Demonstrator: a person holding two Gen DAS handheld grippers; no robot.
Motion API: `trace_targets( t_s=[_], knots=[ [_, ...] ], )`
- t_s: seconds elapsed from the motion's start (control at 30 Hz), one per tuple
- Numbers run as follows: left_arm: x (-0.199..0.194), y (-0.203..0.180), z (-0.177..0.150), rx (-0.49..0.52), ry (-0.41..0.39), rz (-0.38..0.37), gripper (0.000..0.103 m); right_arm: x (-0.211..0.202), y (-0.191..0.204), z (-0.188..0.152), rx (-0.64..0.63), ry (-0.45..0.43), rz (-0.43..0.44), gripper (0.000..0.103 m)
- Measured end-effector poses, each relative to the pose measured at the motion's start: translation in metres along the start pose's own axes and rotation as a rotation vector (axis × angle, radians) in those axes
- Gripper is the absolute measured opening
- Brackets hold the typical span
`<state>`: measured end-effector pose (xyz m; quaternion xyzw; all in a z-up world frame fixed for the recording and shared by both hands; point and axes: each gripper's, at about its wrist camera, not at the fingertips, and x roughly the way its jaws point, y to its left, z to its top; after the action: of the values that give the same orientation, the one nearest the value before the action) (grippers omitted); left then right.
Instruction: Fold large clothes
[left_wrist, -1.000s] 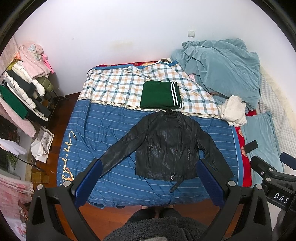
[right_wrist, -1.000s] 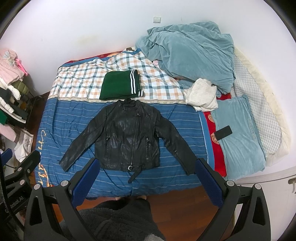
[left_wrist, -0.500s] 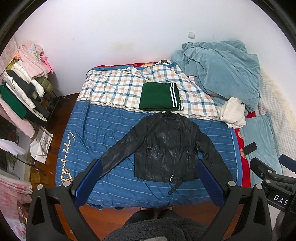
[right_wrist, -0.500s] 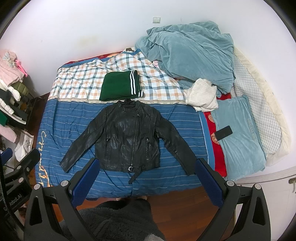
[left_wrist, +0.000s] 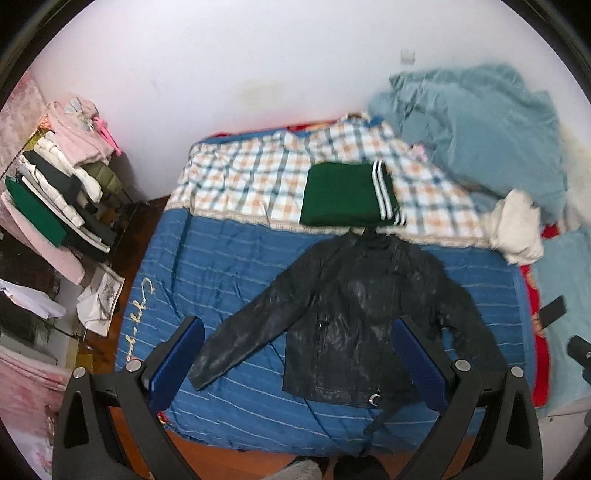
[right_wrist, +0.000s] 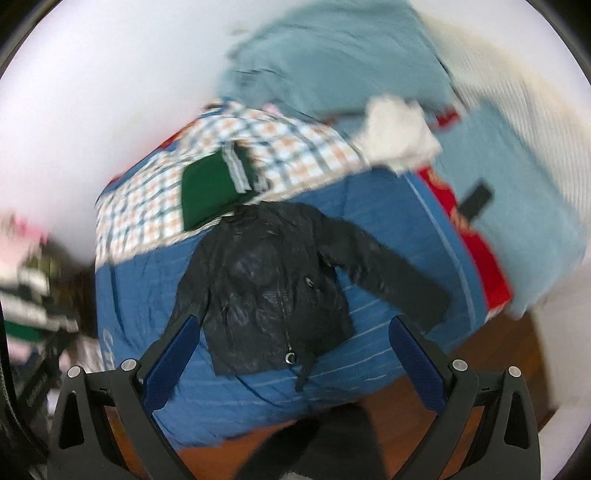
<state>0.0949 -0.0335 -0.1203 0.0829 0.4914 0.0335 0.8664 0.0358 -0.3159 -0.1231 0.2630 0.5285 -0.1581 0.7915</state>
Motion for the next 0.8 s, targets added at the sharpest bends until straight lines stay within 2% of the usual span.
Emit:
trace_targets(
  t_s=[0.03, 0.1, 0.17, 0.2, 0.4, 0.5, 0.6, 0.67, 0.77, 0.8],
  knots=[
    [0.020, -0.009, -0.006, 0.003, 0.013, 0.007, 0.103, 0.026, -0.021, 0.000, 0.052, 0.004, -0.009, 0.101],
    [0.061, -0.028, -0.019, 0.013, 0.044, 0.032, 0.103, 0.073, -0.059, -0.002, 0.143, 0.024, -0.011, 0.089],
    [0.109, -0.051, -0.036, 0.026, 0.079, 0.057, 0.103, 0.121, -0.101, -0.010, 0.235, 0.054, -0.014, 0.068],
    [0.125, -0.058, -0.044, 0.032, 0.091, 0.071, 0.103, 0.147, -0.128, -0.016, 0.293, 0.073, -0.005, 0.065],
    [0.248, -0.105, -0.096, 0.089, 0.200, 0.141, 0.103, 0.265, -0.288, -0.057, 0.610, 0.110, -0.064, 0.067],
    [0.304, -0.128, -0.119, 0.140, 0.248, 0.184, 0.103, 0.314, -0.353, -0.071, 0.721, 0.113, -0.102, 0.070],
    [0.344, -0.144, -0.136, 0.165, 0.284, 0.197, 0.103, 0.361, -0.396, -0.077, 0.756, 0.145, -0.141, 0.071],
    [0.364, -0.151, -0.145, 0.181, 0.307, 0.199, 0.103, 0.392, -0.409, -0.080, 0.754, 0.178, -0.108, 0.071],
    [0.381, -0.163, -0.157, 0.214, 0.312, 0.202, 0.103, 0.430, -0.413, -0.080, 0.716, 0.223, -0.065, 0.070],
    [0.385, -0.168, -0.158, 0.220, 0.303, 0.205, 0.103, 0.432, -0.407, -0.078, 0.695, 0.216, -0.087, 0.064]
  ],
)
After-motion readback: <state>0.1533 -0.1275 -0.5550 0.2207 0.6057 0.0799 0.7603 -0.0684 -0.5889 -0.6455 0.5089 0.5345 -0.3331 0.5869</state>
